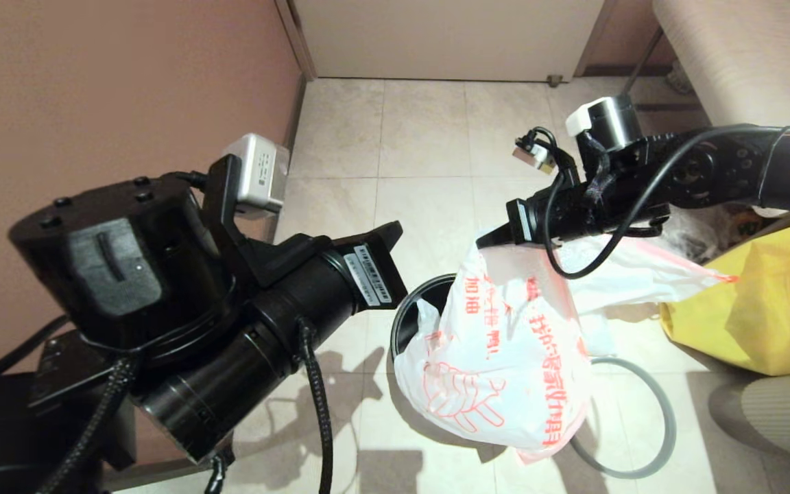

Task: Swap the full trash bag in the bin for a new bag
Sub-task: Put the new garbage bag on the trash can

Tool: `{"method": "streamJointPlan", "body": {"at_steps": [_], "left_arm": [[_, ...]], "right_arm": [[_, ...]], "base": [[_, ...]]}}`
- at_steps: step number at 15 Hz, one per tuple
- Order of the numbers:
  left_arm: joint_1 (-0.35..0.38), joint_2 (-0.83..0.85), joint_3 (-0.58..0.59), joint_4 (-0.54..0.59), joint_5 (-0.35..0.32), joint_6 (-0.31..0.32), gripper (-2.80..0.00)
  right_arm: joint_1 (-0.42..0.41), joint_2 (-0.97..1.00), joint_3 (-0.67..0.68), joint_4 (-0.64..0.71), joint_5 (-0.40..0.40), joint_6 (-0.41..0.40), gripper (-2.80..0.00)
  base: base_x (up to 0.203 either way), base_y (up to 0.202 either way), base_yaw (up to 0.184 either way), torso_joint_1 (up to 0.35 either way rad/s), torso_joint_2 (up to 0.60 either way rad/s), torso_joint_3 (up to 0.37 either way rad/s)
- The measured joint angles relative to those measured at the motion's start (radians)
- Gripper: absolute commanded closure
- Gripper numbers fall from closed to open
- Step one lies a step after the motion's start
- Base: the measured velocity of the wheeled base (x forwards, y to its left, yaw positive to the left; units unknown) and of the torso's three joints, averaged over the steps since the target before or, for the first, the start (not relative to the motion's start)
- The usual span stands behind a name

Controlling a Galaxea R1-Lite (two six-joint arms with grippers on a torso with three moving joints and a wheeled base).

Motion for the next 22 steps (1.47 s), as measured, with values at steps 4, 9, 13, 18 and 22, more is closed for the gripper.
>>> {"method": "streamJointPlan", "body": {"at_steps": [4, 9, 13, 18, 22], "left_arm": [[0.02, -0.016, -0.012, -0.003, 0.0, 0.007, 0.0], [0.023, -0.032, -0.014, -0.001, 0.0, 0.008, 0.0], [0.023, -0.055, -0.013, -0.005, 0.001, 0.038, 0.0], [0.017, -0.102, -0.016, 0.0, 0.0, 0.061, 0.0], [0.003, -0.13, -0.017, 0.003, -0.001, 0.064, 0.0]], "right_arm": [[0.013, 0.042, 0.061, -0.293, -0.275, 0.21, 0.0], [0.091, 0.152, 0.192, -0.563, -0.561, 0.302, 0.0], [0.144, 0.222, 0.254, -0.539, -0.702, 0.306, 0.0], [0.17, 0.384, 0.078, -0.449, -0.729, 0.302, 0.0], [0.19, 0.537, -0.051, -0.42, -0.734, 0.189, 0.0]], "base": [[0.0, 0.0, 0.0, 0.0, 0.0, 0.0], [0.0, 0.0, 0.0, 0.0, 0.0, 0.0], [0.0, 0.0, 0.0, 0.0, 0.0, 0.0], [0.0, 0.0, 0.0, 0.0, 0.0, 0.0], [0.0, 0.0, 0.0, 0.0, 0.0, 0.0]]}}
